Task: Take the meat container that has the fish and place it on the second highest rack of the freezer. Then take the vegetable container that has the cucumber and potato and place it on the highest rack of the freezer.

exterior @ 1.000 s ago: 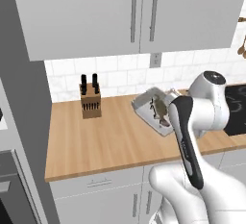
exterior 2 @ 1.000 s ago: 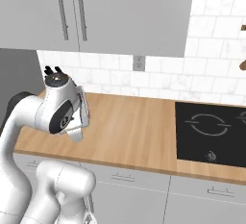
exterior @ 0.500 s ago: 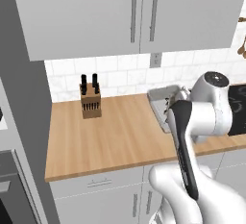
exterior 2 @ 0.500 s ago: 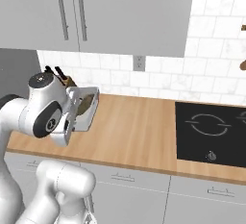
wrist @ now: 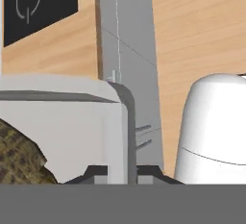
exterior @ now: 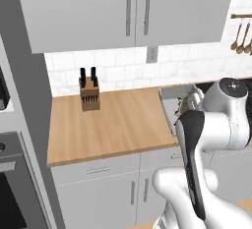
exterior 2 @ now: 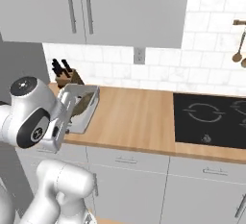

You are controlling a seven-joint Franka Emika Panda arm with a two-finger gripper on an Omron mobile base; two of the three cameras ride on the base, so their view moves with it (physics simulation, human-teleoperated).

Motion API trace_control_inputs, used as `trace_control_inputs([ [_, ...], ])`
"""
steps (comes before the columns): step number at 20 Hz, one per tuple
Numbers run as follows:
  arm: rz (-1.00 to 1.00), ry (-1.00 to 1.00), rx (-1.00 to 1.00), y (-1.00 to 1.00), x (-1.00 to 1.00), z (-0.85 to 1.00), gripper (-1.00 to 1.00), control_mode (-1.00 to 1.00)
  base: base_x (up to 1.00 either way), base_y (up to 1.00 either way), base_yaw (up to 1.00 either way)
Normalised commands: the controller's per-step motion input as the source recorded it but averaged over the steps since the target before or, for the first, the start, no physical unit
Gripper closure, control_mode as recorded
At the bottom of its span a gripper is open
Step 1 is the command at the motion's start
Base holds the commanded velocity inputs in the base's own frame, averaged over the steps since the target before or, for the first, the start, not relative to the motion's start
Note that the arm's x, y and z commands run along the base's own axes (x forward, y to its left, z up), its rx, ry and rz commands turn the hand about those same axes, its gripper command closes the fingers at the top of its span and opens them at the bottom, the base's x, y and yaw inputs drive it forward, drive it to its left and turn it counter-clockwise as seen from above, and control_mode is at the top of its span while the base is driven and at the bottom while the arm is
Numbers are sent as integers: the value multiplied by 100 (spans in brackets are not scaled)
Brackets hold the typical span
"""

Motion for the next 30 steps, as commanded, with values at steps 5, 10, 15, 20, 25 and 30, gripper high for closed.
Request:
trace_control_inputs([
  [5,0,0,0,0,0,0,100,100,-73,74,11],
  [10,0,0,0,0,0,0,100,100,-69,100,24],
  [15,0,0,0,0,0,0,100,100,-33,100,24],
  [20,0,0,0,0,0,0,100,100,-1,100,25],
  [25,0,0,0,0,0,0,100,100,8,100,21],
  [30,0,0,0,0,0,0,100,100,8,100,17],
])
